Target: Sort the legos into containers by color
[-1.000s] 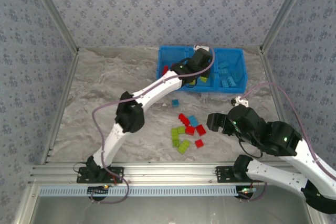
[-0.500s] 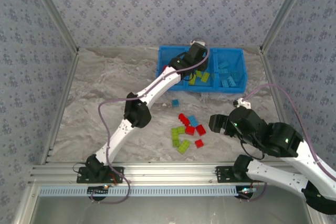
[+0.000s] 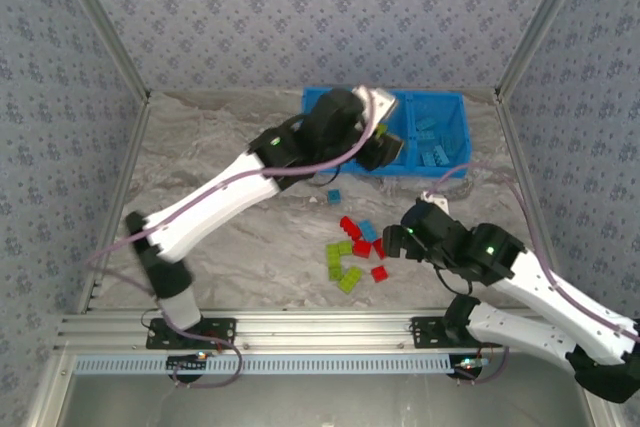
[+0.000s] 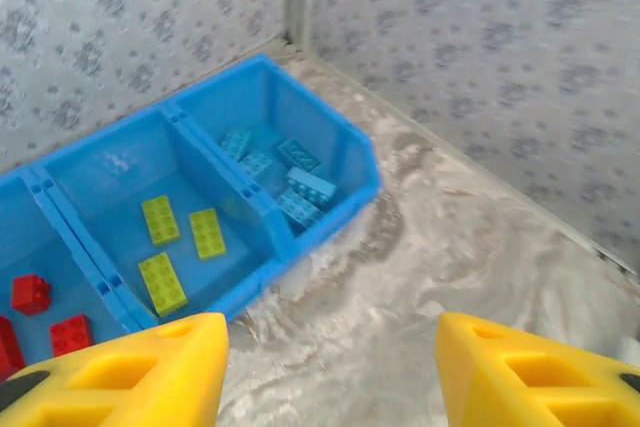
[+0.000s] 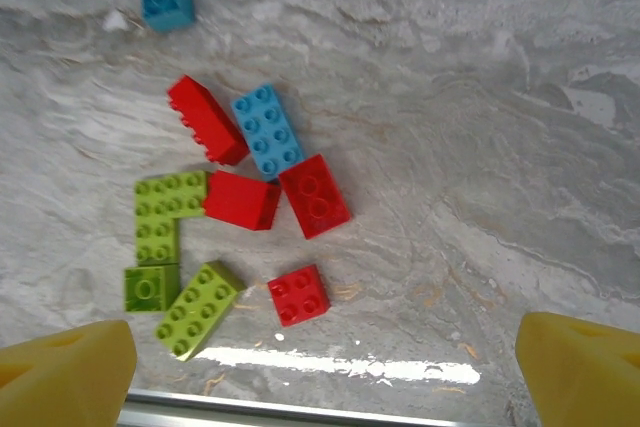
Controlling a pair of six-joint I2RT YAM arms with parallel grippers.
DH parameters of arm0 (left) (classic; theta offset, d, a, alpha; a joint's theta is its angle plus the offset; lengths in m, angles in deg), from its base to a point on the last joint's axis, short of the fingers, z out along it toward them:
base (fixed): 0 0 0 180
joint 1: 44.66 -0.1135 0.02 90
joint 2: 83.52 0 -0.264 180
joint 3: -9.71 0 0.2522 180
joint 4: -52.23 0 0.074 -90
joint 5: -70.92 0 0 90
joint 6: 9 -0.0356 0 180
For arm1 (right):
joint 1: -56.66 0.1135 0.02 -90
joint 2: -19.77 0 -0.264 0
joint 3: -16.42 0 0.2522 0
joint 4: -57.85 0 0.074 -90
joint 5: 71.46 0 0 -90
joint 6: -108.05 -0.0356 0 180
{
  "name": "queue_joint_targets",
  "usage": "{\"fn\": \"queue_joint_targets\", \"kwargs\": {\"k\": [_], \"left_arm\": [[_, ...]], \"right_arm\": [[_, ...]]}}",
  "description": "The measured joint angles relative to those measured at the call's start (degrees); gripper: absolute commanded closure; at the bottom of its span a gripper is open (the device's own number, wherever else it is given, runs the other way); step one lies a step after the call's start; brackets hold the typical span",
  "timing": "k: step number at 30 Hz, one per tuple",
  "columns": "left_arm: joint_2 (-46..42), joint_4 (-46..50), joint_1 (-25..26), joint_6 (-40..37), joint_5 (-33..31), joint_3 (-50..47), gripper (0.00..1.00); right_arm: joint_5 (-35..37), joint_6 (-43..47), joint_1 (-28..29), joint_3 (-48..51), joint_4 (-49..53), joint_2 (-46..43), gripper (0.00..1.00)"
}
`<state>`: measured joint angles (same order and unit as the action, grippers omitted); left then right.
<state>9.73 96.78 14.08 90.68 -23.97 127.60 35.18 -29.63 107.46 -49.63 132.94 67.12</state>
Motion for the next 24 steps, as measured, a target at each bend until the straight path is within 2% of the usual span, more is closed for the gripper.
{"fn": "queue_joint_targets", "kwargs": {"k": [1,6,8,11,14,19,24], "left_arm": [[-4.87,-1.84,0.00,-0.76,0.42,-6.05,0.36],[-18.12,-6.36,-1.46,-4.42,2.47,-23.78,0.28],[-22.43,-6.58,-1.36,-5.90,4.28,-30.03,0.25],[-29.03,-6.29,-1.20,-7.85,6.36,-38.29,0.22],[-34.69,-5.49,-1.20,-9.14,6.58,-43.85,0.17],[-39.76,-5.29,-1.20,-10.56,6.62,-49.11,0.09],[-41.97,-4.94,-1.20,-13.33,8.37,-53.20,0.01]], "right_arm": [[-1.03,0.92,-1.11,1.33,-1.14,0.96,0.00],[-6.75,5.27,-5.86,6.47,-6.86,5.79,0.03],[-9.66,6.97,-7.78,8.57,-10.14,8.63,0.09],[-12.90,8.96,-9.38,10.97,-14.34,12.98,0.22],[-14.99,11.13,-10.08,12.22,-18.14,16.96,0.30],[-16.09,13.55,-10.56,12.83,-22.43,24.11,0.32],[-16.06,15.39,-11.21,12.83,-26.25,30.42,0.46]]}}
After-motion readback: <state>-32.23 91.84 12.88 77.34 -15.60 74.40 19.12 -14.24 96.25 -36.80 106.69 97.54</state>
